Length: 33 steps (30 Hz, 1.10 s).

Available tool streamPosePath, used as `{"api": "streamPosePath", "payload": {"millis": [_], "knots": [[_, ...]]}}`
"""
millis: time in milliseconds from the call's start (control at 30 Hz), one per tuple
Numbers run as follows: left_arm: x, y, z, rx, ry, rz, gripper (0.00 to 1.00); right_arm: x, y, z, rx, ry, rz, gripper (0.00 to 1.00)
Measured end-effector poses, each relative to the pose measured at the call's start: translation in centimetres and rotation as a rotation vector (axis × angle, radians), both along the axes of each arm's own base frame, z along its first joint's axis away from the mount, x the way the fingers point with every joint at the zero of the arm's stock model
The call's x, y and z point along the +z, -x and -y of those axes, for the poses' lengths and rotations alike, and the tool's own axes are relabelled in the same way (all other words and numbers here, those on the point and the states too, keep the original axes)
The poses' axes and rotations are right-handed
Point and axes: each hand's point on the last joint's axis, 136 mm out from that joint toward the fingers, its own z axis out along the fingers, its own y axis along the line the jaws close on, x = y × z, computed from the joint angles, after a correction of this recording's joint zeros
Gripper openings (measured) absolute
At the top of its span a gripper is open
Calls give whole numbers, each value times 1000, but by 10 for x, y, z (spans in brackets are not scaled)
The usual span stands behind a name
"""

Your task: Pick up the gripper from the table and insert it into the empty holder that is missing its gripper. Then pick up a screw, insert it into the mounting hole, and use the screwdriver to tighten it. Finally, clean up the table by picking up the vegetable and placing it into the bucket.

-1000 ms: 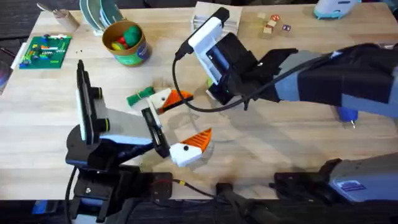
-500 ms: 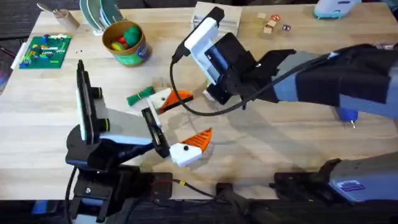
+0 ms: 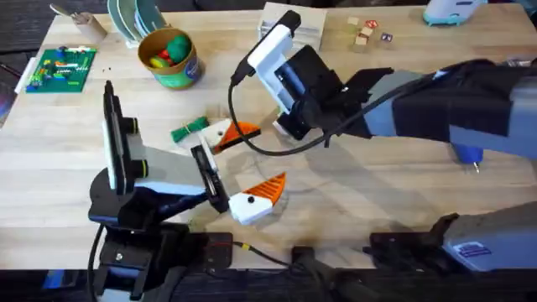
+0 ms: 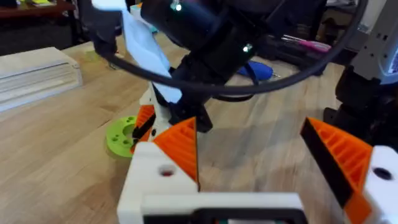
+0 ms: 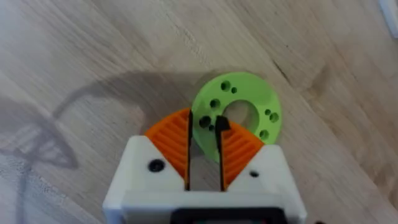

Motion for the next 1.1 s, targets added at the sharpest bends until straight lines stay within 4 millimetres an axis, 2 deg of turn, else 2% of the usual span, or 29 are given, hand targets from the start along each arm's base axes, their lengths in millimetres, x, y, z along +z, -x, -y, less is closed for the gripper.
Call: {"api": "streamPosePath", "payload": {"millis": [133,433,667,900,1000,1100], "knots": [[0,0,0,0,0,0,993,0,-1,0,0,5,6,230],[0,0,0,0,0,0,993,1,-2,-1,3,3,9,12],[0,0,0,0,0,0,992,1,-2,0,2,4,10,8],[0,0,0,0,0,0,993,4,7,14,-9,68,-27,7],[0,0,0,0,0,0,993,15,10,17,-10,87,-45,7],[0,0,0,0,0,0,993,37,7,14,-10,85,-43,7]]}}
